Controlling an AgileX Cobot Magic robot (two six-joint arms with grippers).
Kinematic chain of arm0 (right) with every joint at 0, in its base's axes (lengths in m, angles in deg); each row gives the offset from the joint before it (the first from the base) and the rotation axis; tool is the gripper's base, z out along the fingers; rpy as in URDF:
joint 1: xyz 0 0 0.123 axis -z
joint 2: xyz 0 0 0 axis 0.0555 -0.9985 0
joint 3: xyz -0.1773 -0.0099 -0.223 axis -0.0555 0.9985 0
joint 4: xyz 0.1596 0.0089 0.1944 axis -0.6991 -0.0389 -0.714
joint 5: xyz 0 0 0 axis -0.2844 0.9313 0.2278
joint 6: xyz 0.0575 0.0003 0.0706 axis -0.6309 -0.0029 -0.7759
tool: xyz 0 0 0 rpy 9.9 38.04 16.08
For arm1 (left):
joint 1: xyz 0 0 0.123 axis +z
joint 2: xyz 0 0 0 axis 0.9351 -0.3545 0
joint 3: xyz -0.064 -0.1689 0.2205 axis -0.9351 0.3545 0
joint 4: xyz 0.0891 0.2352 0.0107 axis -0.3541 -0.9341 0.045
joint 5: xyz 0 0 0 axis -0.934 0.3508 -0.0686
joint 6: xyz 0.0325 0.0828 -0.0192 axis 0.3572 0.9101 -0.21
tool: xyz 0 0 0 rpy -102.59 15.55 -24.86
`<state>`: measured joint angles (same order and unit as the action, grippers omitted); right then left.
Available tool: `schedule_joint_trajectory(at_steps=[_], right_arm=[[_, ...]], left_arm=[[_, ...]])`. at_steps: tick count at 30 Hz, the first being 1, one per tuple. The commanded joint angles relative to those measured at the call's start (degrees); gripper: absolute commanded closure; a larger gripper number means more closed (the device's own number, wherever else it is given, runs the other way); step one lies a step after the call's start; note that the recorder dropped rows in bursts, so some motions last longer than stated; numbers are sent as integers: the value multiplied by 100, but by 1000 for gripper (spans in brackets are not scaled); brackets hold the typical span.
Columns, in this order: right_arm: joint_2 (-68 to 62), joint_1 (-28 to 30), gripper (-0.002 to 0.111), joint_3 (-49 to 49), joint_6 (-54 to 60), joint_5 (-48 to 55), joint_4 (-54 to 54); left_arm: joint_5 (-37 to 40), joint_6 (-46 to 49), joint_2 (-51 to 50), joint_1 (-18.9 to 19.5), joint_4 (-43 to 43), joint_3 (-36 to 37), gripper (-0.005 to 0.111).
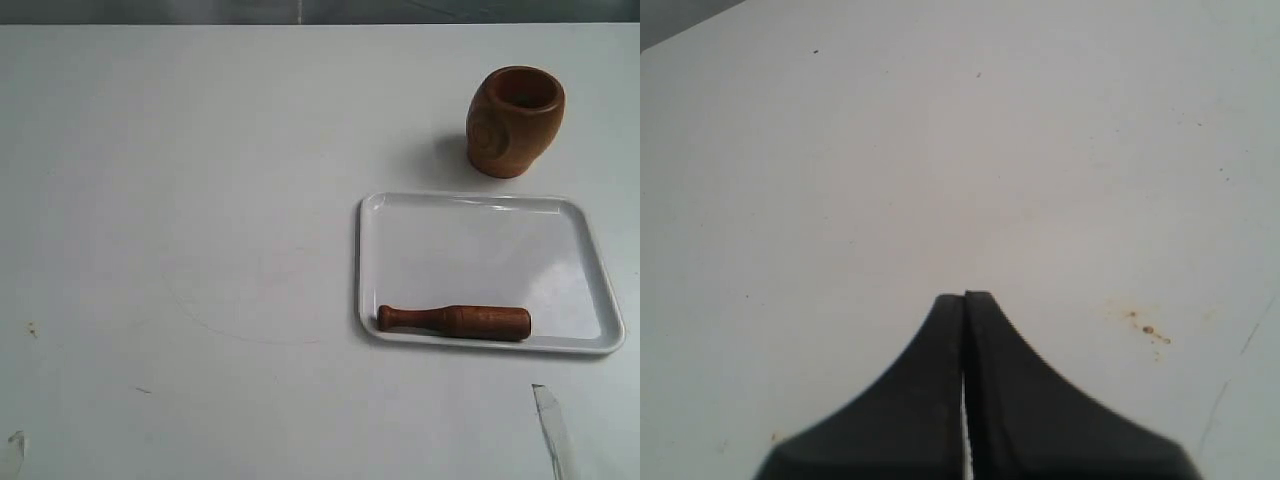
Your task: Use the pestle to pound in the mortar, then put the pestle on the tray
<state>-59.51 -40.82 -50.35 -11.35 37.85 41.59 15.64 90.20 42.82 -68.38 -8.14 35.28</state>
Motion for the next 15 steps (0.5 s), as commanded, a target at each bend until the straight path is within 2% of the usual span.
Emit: schedule_joint_trajectory(at_steps=[1,6,9,10,11,12,14,15], right_arm=[[26,4,108,51,1015,1171,-1529],[26,4,108,51,1342,1386,-3429],[26,4,108,158,1285,1568,-3551],[26,4,108,203,863,1655,-3743],[26,4,108,203,-77,1697,-4282],[26,4,108,203,-302,1708,-4532],[26,4,108,486,992,757,-4811],[26,4,108,998,1833,-194,-4991]], left_arm=[[-17,-47,7,-44,42,3,107],[-17,-47,7,-44,42,3,107],[-17,-47,7,-44,42,3,107],[-17,-47,7,-44,42,3,107],[-17,-47,7,-44,42,3,107],[-17,-47,7,-44,42,3,107],[-17,-47,7,-44,42,3,107],[-17,-47,7,-44,42,3,107]])
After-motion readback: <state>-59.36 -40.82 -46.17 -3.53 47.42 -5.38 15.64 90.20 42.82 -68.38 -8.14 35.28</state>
